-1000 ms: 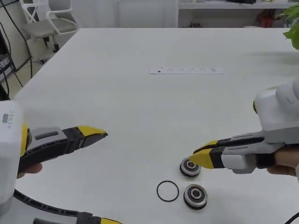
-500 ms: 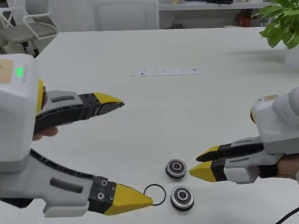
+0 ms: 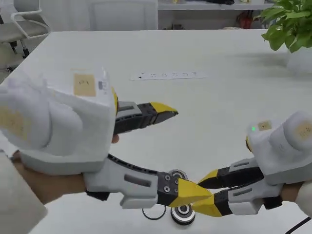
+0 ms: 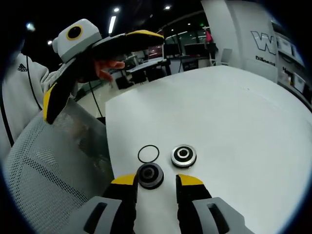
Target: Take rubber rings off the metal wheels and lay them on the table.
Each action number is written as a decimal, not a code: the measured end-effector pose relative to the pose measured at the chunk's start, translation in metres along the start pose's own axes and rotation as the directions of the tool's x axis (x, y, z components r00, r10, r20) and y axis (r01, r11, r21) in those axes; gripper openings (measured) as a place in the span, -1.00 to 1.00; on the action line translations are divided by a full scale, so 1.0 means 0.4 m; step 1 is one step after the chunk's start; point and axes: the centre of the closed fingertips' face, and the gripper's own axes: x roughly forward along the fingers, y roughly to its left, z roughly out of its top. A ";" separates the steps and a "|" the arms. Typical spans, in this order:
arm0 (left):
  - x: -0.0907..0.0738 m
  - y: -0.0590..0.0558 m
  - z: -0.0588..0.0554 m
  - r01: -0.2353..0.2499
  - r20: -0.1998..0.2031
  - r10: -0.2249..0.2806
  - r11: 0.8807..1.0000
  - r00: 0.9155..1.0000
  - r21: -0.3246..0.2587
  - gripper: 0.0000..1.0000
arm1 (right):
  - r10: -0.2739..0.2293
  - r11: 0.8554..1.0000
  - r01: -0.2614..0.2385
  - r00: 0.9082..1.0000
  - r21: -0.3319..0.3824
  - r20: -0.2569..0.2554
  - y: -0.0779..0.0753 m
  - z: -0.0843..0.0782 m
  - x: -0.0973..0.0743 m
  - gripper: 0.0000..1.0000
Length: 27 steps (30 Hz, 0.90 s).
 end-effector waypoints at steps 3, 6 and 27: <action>0.012 -0.002 -0.051 -0.004 -0.024 0.004 1.000 1.000 0.006 0.44 | 0.010 1.000 -0.010 1.000 -0.017 -0.028 0.006 -0.014 0.009 -0.42; 0.023 -0.007 -0.094 -0.007 -0.030 0.006 1.000 1.000 -0.031 0.27 | 0.021 0.999 -0.024 0.998 -0.044 -0.064 0.012 -0.033 0.022 -0.43; 0.075 -0.067 -0.290 0.087 -0.221 -0.094 0.995 0.971 -0.039 -0.38 | 0.042 0.997 -0.048 0.994 -0.057 -0.099 0.019 -0.054 0.048 -0.50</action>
